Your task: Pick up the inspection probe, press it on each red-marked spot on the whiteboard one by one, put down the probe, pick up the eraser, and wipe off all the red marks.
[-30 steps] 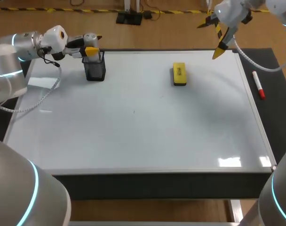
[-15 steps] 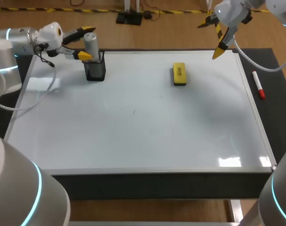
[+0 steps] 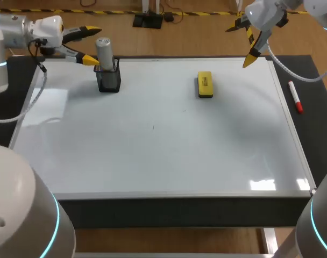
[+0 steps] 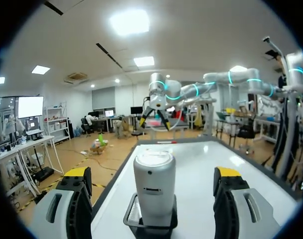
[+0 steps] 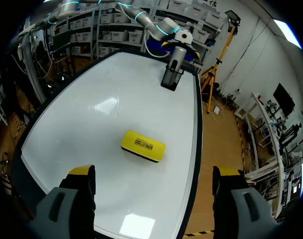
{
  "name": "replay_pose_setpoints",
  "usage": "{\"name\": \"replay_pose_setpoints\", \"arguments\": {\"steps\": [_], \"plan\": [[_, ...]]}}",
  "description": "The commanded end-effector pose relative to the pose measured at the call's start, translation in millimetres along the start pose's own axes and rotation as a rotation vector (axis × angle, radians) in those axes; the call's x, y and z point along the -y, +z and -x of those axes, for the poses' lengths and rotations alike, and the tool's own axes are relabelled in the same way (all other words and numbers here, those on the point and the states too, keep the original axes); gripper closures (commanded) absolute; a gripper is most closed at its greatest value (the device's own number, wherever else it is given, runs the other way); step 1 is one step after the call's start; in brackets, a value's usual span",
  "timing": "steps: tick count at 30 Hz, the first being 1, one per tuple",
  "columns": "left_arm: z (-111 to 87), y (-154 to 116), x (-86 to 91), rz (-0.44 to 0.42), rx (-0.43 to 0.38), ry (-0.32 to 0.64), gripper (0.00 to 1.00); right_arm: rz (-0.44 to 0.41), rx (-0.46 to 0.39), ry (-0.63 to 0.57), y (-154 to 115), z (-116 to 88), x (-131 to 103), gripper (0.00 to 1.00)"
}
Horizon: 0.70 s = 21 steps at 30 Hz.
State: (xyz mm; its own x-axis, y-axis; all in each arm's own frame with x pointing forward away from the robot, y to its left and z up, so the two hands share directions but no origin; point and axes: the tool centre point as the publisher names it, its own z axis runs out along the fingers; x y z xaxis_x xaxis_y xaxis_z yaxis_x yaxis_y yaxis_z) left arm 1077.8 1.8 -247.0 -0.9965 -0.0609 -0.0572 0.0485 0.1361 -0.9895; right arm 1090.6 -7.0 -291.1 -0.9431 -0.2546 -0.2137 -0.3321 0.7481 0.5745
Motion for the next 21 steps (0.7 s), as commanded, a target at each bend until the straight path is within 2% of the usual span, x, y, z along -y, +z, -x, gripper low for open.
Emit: {"name": "replay_pose_setpoints", "arguments": {"steps": [1, 11, 21], "plan": [[-20.5, -5, 14.6, 0.336, 0.315, 0.002, 0.0, -0.005, -0.003, -0.001, -1, 0, 0, 0.0], [-43.8, -28, 15.0, 0.506, 0.427, 0.023, 0.0, -0.005, -0.003, -0.001, -1, 0, 0, 0.0], [-43.8, -28, 15.0, 0.506, 0.427, 0.023, 0.0, -0.005, -0.003, -0.001, -1, 0, 0, 0.0]]}}
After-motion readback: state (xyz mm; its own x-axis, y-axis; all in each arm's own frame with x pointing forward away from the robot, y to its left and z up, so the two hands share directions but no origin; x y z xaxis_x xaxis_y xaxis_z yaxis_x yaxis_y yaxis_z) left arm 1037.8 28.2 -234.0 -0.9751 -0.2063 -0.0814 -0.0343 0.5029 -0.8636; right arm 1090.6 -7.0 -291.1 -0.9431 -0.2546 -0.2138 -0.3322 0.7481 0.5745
